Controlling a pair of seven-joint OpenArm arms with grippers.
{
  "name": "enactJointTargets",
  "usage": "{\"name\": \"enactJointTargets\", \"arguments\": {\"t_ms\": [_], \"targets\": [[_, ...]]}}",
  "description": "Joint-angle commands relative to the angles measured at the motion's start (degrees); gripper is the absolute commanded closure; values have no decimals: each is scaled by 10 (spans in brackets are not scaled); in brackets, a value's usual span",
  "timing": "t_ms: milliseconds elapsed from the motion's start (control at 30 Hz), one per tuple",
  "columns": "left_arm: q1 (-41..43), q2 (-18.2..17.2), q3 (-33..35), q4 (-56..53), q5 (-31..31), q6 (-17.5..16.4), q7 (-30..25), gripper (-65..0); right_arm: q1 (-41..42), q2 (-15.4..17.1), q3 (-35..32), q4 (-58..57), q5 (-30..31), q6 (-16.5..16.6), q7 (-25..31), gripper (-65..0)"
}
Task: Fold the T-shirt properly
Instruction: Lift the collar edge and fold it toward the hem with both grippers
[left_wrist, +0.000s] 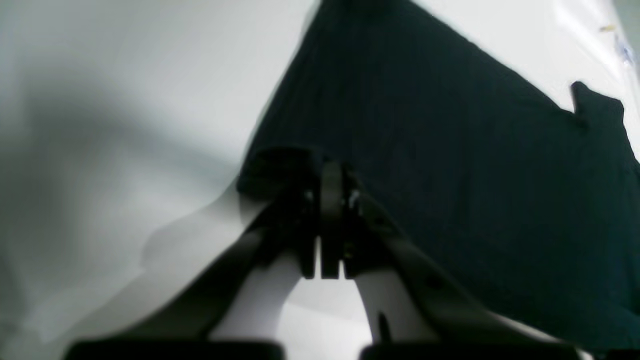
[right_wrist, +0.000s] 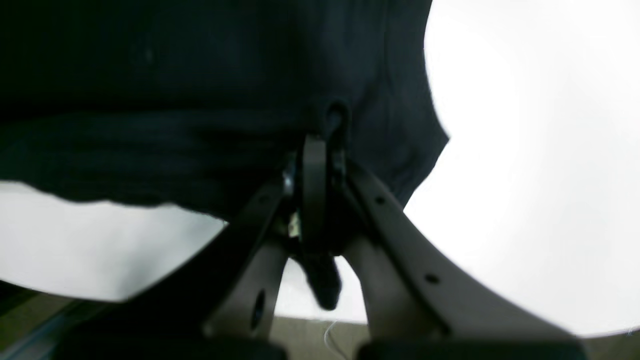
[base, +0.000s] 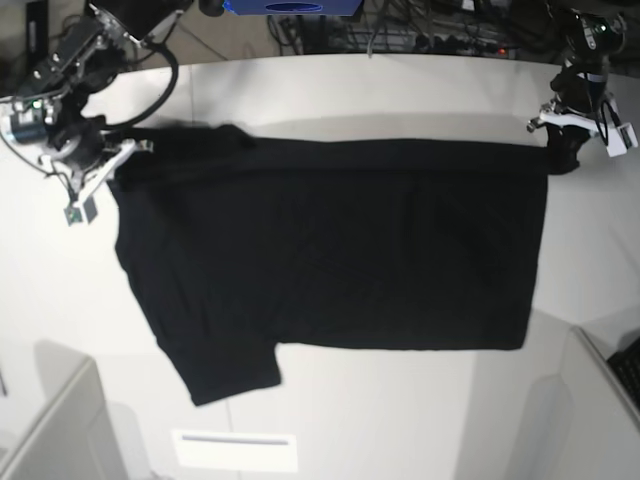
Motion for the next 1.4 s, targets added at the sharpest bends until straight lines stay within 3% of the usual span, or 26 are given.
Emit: {"name": "enactJointTargets", "arguments": {"t_ms": [0, 67, 267, 367, 567, 1067, 1233, 1367], "targets": [[-4, -5, -4, 10, -4, -1, -13, 0, 12, 7, 1, 1, 2, 1, 6, 0], [-18, -5, -4, 7, -3, 2, -11, 0, 26, 12, 0, -24, 2, 1, 1, 0], [-73, -14, -9, 6, -2, 27, 69, 0, 61, 34, 0, -75, 3, 1, 2, 0], [-91, -14, -6, 6, 1, 27, 71, 0, 74, 39, 0, -87, 3, 1, 1, 0], [-122, -11, -2, 5, 101, 27, 72, 0, 97, 41, 0, -138, 2, 1, 2, 0], [-160, -14, 20, -28, 109, 27, 72, 0, 146, 41, -1, -194, 1, 1, 3, 0], [-187, -12, 23, -31, 173, 27, 72, 0, 160, 41, -1, -194, 1, 1, 3, 0], [-201, -12, 23, -32, 180, 27, 72, 0, 163, 41, -1, -194, 3, -11, 3, 0]]}}
